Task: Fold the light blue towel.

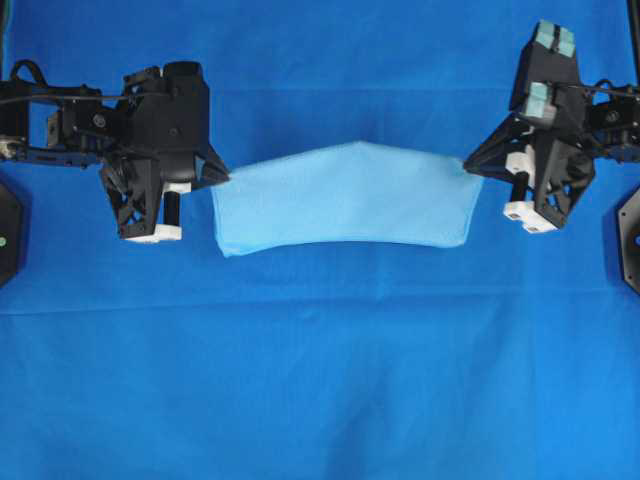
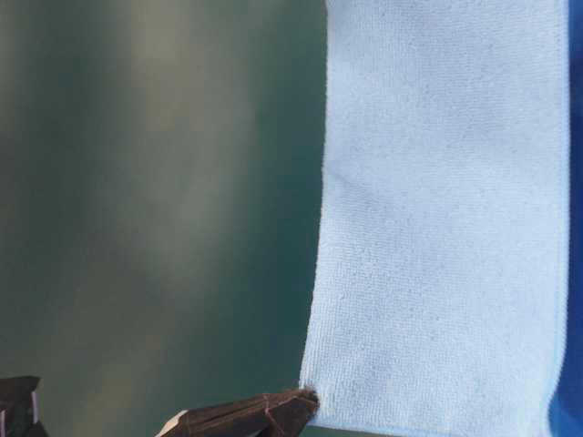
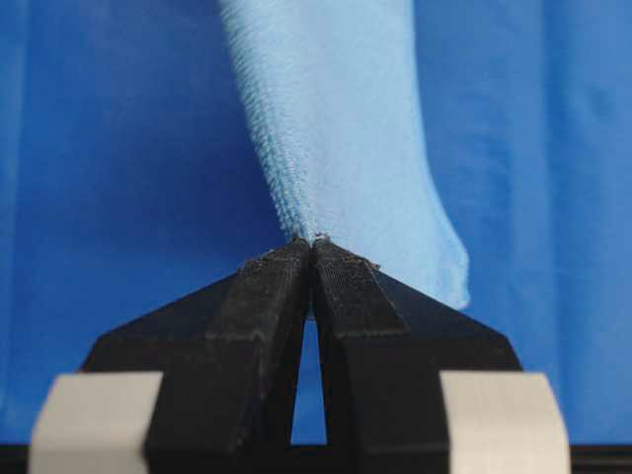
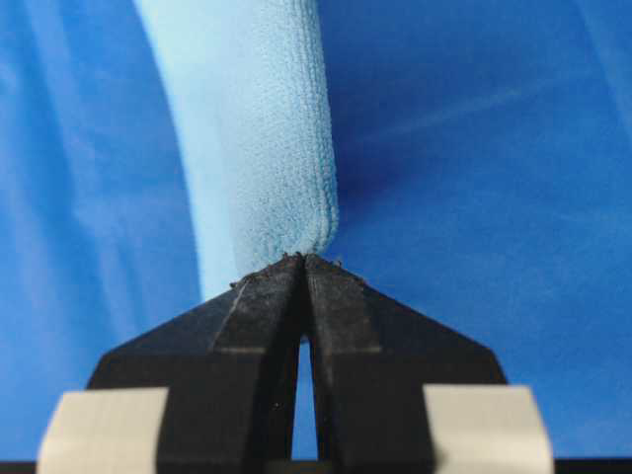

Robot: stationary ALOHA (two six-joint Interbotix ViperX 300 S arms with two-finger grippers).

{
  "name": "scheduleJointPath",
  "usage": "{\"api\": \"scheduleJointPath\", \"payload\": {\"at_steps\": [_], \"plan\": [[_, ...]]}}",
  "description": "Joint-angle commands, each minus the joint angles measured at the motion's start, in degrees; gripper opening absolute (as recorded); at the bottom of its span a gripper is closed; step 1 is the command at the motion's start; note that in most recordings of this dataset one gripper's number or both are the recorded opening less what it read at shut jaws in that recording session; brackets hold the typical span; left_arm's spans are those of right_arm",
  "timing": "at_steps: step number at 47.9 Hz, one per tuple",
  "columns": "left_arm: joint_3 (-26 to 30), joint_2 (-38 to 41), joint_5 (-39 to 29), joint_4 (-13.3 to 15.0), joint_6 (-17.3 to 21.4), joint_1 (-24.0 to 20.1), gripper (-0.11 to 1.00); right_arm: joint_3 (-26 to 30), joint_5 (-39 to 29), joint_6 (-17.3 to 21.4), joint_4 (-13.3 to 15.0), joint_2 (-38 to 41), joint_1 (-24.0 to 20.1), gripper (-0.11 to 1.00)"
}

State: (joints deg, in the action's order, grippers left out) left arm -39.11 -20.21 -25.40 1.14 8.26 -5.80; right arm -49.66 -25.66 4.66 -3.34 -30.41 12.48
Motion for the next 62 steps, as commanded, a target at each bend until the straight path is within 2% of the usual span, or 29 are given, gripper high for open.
{"api": "scheduleJointPath", "payload": {"at_steps": [1,12,20,32,43,54,62], "plan": [[0.62,-0.44,1.58,0.00,-0.18,1.93,0.01,2.20,0.97,0.18,1.41,1.14,1.76,0.01],[1.32,2.99,9.84,0.09,-0.35,9.05,0.01,5.45,4.04,0.09,6.06,6.42,8.35,0.01],[3.52,6.24,14.68,0.00,0.70,13.27,0.01,10.11,6.68,-0.26,9.67,12.04,12.30,0.01],[8.26,10.81,18.72,0.00,5.01,16.79,0.01,18.54,10.11,-0.62,13.71,20.13,14.24,0.01],[10.81,14.15,21.18,0.00,8.35,17.49,0.01,24.79,11.16,-0.88,14.33,25.66,14.15,0.01],[10.99,14.94,21.53,0.00,9.14,17.49,0.01,24.87,12.04,-0.88,14.24,26.19,14.24,0.01],[12.48,17.05,24.87,0.00,9.76,17.40,0.01,23.38,11.95,-0.79,14.33,24.96,14.77,0.01]]}}
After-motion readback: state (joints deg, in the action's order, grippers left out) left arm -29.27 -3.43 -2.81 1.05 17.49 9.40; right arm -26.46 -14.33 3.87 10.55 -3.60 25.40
